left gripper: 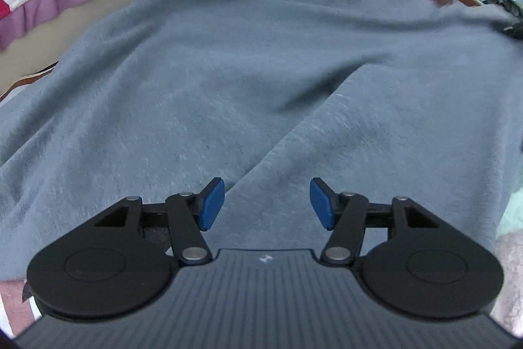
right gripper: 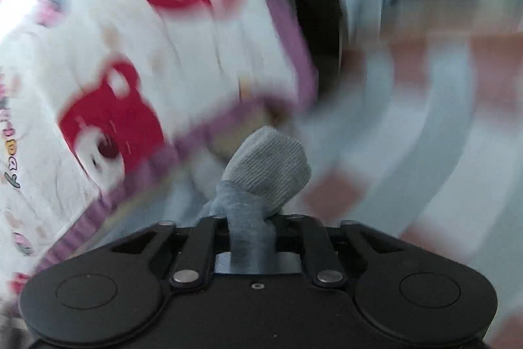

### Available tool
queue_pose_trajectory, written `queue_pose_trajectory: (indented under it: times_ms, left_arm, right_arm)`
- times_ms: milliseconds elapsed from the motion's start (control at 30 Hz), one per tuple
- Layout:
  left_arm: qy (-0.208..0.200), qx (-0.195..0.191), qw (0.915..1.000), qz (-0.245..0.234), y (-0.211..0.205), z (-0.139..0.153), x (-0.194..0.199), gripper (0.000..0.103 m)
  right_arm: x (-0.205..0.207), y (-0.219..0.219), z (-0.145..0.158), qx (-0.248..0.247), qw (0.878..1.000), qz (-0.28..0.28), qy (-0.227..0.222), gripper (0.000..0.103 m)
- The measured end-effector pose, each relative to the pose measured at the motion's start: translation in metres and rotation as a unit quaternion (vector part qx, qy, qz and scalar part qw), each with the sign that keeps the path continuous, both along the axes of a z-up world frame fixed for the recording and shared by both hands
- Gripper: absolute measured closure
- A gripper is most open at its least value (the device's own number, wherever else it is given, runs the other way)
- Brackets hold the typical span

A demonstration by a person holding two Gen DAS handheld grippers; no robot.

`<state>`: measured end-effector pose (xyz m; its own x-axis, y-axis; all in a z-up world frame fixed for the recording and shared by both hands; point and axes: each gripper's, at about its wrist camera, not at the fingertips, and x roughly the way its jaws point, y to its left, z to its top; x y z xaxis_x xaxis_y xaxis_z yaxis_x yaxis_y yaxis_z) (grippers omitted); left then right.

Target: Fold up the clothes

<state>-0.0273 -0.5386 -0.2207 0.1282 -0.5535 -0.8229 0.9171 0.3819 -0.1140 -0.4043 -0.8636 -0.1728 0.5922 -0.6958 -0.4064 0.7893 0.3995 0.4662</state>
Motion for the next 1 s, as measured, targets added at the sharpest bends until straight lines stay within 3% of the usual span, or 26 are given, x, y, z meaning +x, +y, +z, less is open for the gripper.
queue_pose_trajectory:
  times_ms: [33,100,200,267,333,433,500,567,600,700,867,933,1000]
  left_arm:
    - [0.005,-0.002,1.0000,0.001,-0.001,-0.001,0.001,0.044]
    - [0.021,-0.002,0.9998,0.004,-0.004,-0.006,0.003,0.044]
    - [0.021,0.020,0.9996,-0.006,-0.014,-0.017,-0.003,0.044]
    - [-0.013,0.061,0.9978,-0.023,-0.024,-0.024,-0.009,0.044]
    - [-0.037,0.101,0.9931,-0.046,-0.033,-0.028,-0.012,0.044]
    - [-0.042,0.124,0.9862,-0.101,-0.044,-0.021,-0.008,0.044]
    - [-0.065,0.139,0.9791,-0.134,-0.047,-0.004,-0.002,0.044]
    - [-0.113,0.156,0.9666,-0.169,-0.046,0.018,0.002,0.044]
    - [-0.163,0.165,0.9543,-0.188,-0.045,0.034,0.001,0.044]
    - [-0.226,0.177,0.9351,-0.208,-0.033,0.083,0.007,0.044]
    - [-0.219,0.138,0.9564,-0.134,0.019,0.135,0.013,0.042]
    - [-0.190,0.123,0.9689,-0.100,0.038,0.142,0.018,0.042]
    - [-0.178,0.089,0.9784,-0.056,0.055,0.142,0.013,0.042]
  right_arm:
    - [-0.007,0.010,0.010,-0.026,0.999,-0.019,0.021,0.096]
    - [-0.014,0.014,-0.001,-0.019,0.996,-0.050,0.074,0.096]
    - [-0.010,0.003,-0.040,0.033,0.988,-0.046,0.141,0.094]
    - [-0.008,-0.004,-0.061,0.063,0.981,-0.044,0.177,0.085]
    - [-0.009,-0.002,-0.059,0.066,0.979,-0.055,0.185,0.083]
    - [-0.011,0.000,-0.051,0.075,0.972,-0.073,0.209,0.065]
    - [-0.021,0.006,-0.036,0.087,0.965,-0.097,0.228,0.058]
    - [-0.051,0.021,-0.023,0.116,0.963,-0.135,0.202,0.055]
    - [-0.069,0.029,-0.019,0.137,0.962,-0.155,0.180,0.053]
    - [-0.106,0.043,-0.023,0.203,0.959,-0.173,0.091,0.053]
    - [-0.053,0.058,0.008,0.223,0.974,-0.008,-0.032,0.052]
    - [-0.013,0.066,0.029,0.224,0.968,0.076,-0.081,0.052]
    - [0.034,0.077,0.051,0.232,0.948,0.170,-0.136,0.051]
